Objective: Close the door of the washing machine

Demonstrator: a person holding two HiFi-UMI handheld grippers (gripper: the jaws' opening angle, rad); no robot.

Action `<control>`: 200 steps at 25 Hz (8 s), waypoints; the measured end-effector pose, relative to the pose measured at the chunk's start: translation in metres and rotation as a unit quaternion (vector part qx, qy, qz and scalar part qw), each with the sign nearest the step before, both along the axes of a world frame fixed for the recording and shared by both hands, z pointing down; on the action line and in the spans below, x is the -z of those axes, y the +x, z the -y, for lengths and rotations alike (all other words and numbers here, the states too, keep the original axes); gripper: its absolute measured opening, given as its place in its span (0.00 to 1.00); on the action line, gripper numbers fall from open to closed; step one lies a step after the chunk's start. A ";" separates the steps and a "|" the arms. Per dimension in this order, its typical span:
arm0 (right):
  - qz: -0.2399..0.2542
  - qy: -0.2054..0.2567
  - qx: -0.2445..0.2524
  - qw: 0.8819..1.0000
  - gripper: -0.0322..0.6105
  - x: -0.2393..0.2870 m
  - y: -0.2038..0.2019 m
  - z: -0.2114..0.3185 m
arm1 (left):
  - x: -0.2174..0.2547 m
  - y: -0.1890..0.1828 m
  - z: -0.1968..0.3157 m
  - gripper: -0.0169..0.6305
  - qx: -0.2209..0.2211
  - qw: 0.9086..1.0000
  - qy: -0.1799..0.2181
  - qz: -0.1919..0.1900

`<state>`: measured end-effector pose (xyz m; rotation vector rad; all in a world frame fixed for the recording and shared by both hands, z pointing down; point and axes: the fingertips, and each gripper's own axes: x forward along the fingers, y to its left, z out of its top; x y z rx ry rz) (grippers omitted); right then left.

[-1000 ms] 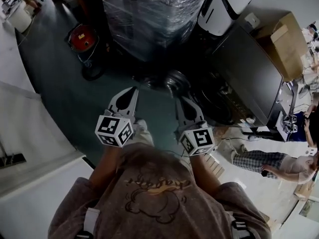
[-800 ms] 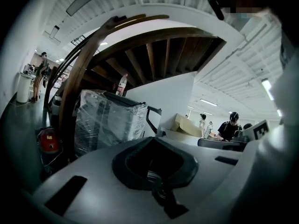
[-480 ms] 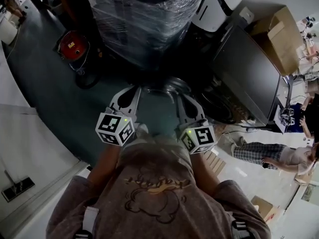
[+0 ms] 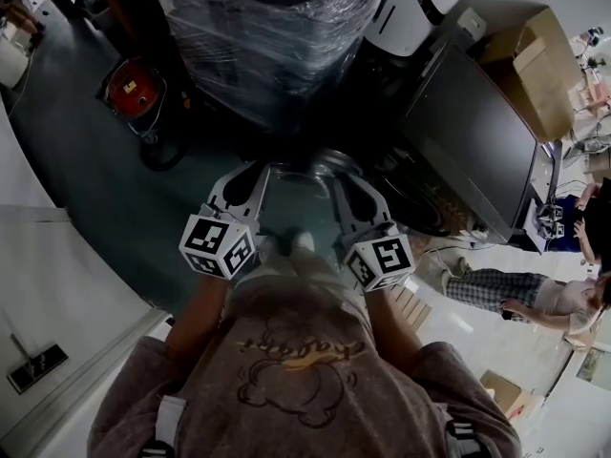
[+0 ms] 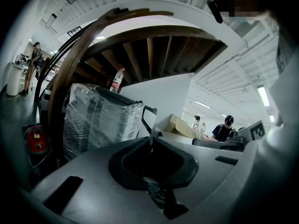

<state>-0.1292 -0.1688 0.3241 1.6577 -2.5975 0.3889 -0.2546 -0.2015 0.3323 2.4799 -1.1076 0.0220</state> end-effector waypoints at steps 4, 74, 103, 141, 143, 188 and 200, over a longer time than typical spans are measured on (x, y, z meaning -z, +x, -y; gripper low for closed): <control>0.007 -0.013 0.019 1.000 0.17 -0.005 0.005 0.002 | 0.002 0.010 0.003 0.08 -0.007 1.000 -0.001 -0.015; -0.266 -0.293 0.286 0.873 0.42 -0.347 0.026 0.112 | -0.339 0.086 0.109 0.45 -0.275 0.910 -0.189 0.246; -0.322 -0.341 0.321 0.823 0.49 -0.337 0.021 0.024 | -0.340 0.080 -0.032 0.28 -0.275 0.894 -0.286 0.207; -0.058 -0.352 0.033 0.934 0.48 -0.296 0.111 -0.148 | -0.331 0.153 -0.160 0.15 -0.339 0.847 -0.314 0.263; -0.050 -0.349 0.009 0.936 0.48 -0.295 0.122 -0.163 | -0.330 0.158 -0.164 0.15 -0.342 0.845 -0.314 0.267; 0.095 -0.349 -0.206 0.909 0.46 -0.307 0.301 -0.325 | -0.320 0.396 -0.233 0.07 -0.467 0.799 -0.215 0.312; 0.089 -0.315 -0.294 0.898 0.05 -0.343 0.309 -0.308 | -0.322 0.404 -0.227 0.04 -0.479 0.815 -0.202 0.255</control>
